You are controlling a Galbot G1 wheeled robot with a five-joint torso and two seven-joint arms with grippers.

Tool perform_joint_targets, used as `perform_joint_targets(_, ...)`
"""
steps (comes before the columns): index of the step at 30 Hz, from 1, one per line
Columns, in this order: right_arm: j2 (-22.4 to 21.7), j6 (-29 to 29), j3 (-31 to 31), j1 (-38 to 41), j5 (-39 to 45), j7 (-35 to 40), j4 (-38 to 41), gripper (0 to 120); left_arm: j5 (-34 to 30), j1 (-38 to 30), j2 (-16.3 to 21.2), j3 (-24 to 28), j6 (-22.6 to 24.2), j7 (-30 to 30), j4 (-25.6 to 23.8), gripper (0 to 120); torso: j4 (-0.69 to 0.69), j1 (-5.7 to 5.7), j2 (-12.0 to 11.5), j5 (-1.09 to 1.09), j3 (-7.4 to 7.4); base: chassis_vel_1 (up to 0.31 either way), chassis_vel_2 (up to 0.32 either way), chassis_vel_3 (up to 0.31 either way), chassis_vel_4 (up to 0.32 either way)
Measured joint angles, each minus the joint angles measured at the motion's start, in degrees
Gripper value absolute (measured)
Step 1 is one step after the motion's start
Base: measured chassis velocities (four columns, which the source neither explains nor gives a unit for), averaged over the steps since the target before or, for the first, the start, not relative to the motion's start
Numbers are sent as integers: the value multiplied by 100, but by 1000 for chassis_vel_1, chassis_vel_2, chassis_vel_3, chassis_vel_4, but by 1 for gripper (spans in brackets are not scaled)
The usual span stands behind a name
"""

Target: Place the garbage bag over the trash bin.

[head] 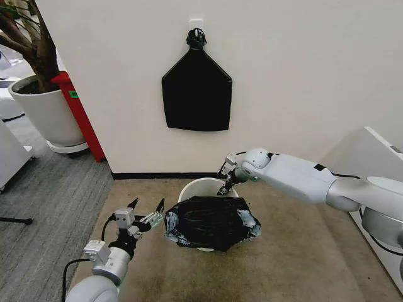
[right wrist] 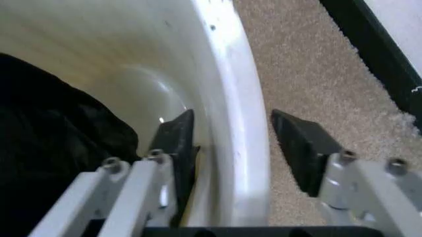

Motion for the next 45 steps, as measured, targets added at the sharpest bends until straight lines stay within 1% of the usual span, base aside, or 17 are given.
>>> perform_joint_targets(4, -24, -2, 137, -71, 188, 152, 84, 21, 4, -15, 7, 25, -13, -15, 20, 100, 0, 0, 0, 0, 0, 0, 0, 0, 0)
perform_joint_targets(6, -29, -2, 145, -74, 211, 176, 92, 20, 5, -16, 7, 28, -14, -16, 21, 100, 0, 0, 0, 0, 0, 0, 0, 0, 0)
perform_joint_targets(11, -174, -7, 369, -127, 804, 688, 311, 2, 24, -41, 5, 62, -19, -25, 33, 100, 0, 0, 0, 1, 0, 0, 0, 0, 0)
perform_joint_targets(16, -371, -8, 513, -130, 1275, 1215, 512, 1, 34, -66, -8, 74, -24, -28, 34, 100, 0, 0, 0, 1, 0, 0, 0, 0, 0)
perform_joint_targets(20, -699, -11, 855, -293, 2354, 2436, 987, 1, 41, -87, -45, 75, -48, -45, 32, 100, -2, 0, 1, 0, 0, 0, 0, 0, 0)
perform_joint_targets(22, -745, -11, 985, -385, 2698, 2841, 1119, 1, 42, -91, -50, 75, -52, -48, 31, 100, -2, 0, 1, 1, 0, 0, 0, 0, 0)
perform_joint_targets(26, -800, -7, 1860, -1027, 4388, 5319, 1815, 1, 38, -154, -14, 73, -61, -64, 20, 100, 0, 0, 1, 1, 0, 0, 0, 0, 0)
perform_joint_targets(28, -755, -1, 2297, -1329, 5022, 6279, 2131, 1, 12, -209, 41, 57, -62, -73, 17, 100, -1, 0, 1, 1, 0, 0, 0, 0, 0)
perform_joint_targets(29, -737, 3, 2426, -1410, 5185, 6573, 2228, 1, 1, -221, 56, 51, -62, -78, 14, 100, 0, 0, 1, 2, 0, 0, 0, 0, 0)
perform_joint_targets(30, -737, 3, 2426, -1410, 5185, 6573, 2228, 1, 1, -221, 56, 51, -62, -78, 14, 100, 0, 0, 1, 2, 0, 0, 0, 0, 0)
perform_joint_targets(31, -708, 61, 2661, -1570, 5464, 7107, 2425, 1, -14, -239, 79, 37, -62, -87, 14, 100, 0, 0, 1, 2, 0, 0, 0, 0, 0)
perform_joint_targets(32, -700, 95, 2729, -1616, 5540, 7263, 2489, 1, -18, -243, 84, 33, -62, -87, 14, 100, 0, 0, 1, 1, 0, 0, 0, 0, 0)
perform_joint_targets(36, -550, 1009, 3414, -2242, 6024, 8719, 3220, 1, -25, -236, 45, 16, -71, -99, 14, 100, 0, 0, 1, 1, 0, 0, 0, 0, 0)
perform_joint_targets(38, -529, 1121, 3496, -2317, 6054, 8868, 3289, 1, -24, -228, 40, 16, -72, -100, 14, 100, 1, 0, 1, 1, 0, 0, 0, 0, 0)
perform_joint_targets(40, -438, 1575, 3865, -2707, 6136, 9477, 3591, 1, -21, -201, 30, 16, -73, -102, 9, 100, 1, 0, 1, 0, 0, 0, 0, 0, 0)
perform_joint_targets(42, -397, 1812, 4138, -3014, 6147, 9815, 3790, 1, -20, -198, 41, 16, -73, -118, 9, 100, -1, 0, 1, 1, 0, 0, 0, 0, 0)
perform_joint_targets(45, -386, 2063, 4334, -3240, 6158, 10056, 3933, 1, -21, -201, 71, 15, -73, -143, 9, 100, -1, 0, 1, 1, 0, 0, 0, 0, 0)
